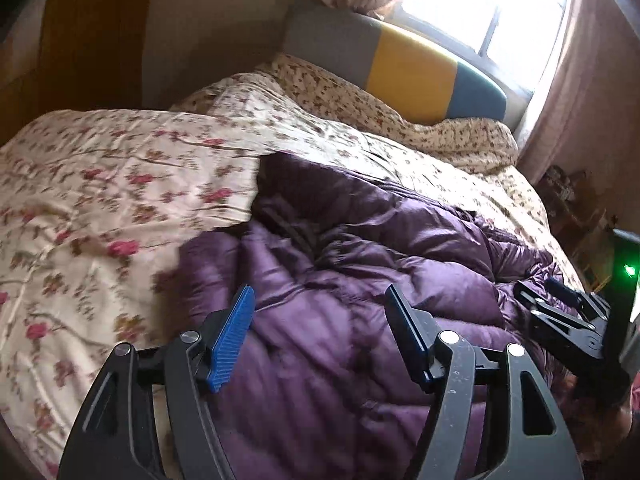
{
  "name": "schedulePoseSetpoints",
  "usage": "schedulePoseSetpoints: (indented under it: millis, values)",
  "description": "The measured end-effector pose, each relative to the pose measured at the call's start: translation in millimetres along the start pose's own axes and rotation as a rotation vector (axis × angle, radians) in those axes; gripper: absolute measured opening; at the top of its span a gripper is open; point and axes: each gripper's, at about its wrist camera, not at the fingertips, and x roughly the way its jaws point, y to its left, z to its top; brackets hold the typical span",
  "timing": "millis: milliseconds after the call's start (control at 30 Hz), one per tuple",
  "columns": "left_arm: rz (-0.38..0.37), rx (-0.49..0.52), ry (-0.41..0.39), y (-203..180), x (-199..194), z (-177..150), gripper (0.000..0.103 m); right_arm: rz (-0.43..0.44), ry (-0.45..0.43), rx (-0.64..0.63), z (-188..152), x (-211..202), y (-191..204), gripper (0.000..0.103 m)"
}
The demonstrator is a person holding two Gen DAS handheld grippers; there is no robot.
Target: Fold large clothes
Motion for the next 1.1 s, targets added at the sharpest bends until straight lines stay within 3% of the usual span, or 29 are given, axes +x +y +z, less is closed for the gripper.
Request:
schedulePoseSetpoints:
  millis: [33,100,333,600,967,1100]
  values:
    - [-0.001,-0.009,-0.001,4.9,-3.0,-0.3,0.067,0.014,-0.001,0.0,-2.3,-6.1,0.1,0.047]
    - [0.018,-0.022,0.0,16.8,-9.9,-2.3,0.067,0.049,0.005,0.003,-6.3,-16.2,2.0,0.031]
    - [0.113,-0.015,-0.003,37.6,-33.5,-17.3,0.067,0.102,0.039,-0.046,-27.4,-32.0,29.8,0.025]
    - [0.139,0.044,-0.041,30.8,-59.3,-28.3,0.067,0.042,0.067,-0.109,-50.1,-12.8,52.4,0.024]
    - [0.116,0.063,-0.037,30.2,-59.1,-30.2,0.067,0.022,0.054,-0.126,-59.9,-5.6,53.0,0.024]
    - [0.103,0.052,-0.027,33.9,-54.2,-30.4,0.072,0.023,0.049,-0.125,-61.6,-5.4,53.7,0.024]
